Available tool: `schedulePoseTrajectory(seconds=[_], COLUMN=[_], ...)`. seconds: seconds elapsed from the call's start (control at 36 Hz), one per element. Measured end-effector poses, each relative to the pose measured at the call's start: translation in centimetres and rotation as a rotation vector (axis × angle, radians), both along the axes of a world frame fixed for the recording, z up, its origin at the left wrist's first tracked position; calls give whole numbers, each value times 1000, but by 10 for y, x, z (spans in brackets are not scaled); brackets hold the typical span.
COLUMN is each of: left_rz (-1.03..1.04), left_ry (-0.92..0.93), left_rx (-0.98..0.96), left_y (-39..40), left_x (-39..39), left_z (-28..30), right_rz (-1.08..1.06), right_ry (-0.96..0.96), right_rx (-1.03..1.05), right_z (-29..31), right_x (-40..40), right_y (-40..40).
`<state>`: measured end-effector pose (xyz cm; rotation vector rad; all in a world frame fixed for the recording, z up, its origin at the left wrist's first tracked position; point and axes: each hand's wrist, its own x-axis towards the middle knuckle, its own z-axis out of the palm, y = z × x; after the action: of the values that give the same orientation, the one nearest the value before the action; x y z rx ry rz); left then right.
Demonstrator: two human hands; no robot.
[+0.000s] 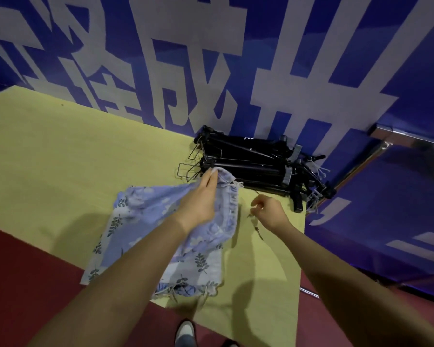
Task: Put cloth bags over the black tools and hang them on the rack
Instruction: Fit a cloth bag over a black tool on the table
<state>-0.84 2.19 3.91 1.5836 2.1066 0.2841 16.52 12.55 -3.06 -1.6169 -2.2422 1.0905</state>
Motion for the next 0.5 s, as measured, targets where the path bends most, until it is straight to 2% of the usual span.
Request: schedulePoseTrajectory(seconds=[0.11,0.19,0.42,0.5], left_rz=[34,45,-13,-27], left_ry=[-126,-170,-193,-207], left_rx=[-99,-96,-77,-78], left_y=[-5,-6,-5,-7], left_x=[0,1,-4,-5], left_z=[-23,-28,-45,-47], right_rz=[26,32,-2,-54], right_ry=[-231,-327,-357,-239], right_rx=[-53,-47,10,52], right_z=[-23,-34,-50,-47], right_x=[10,15,10,8], right_y=[-7,-15,-21,-22])
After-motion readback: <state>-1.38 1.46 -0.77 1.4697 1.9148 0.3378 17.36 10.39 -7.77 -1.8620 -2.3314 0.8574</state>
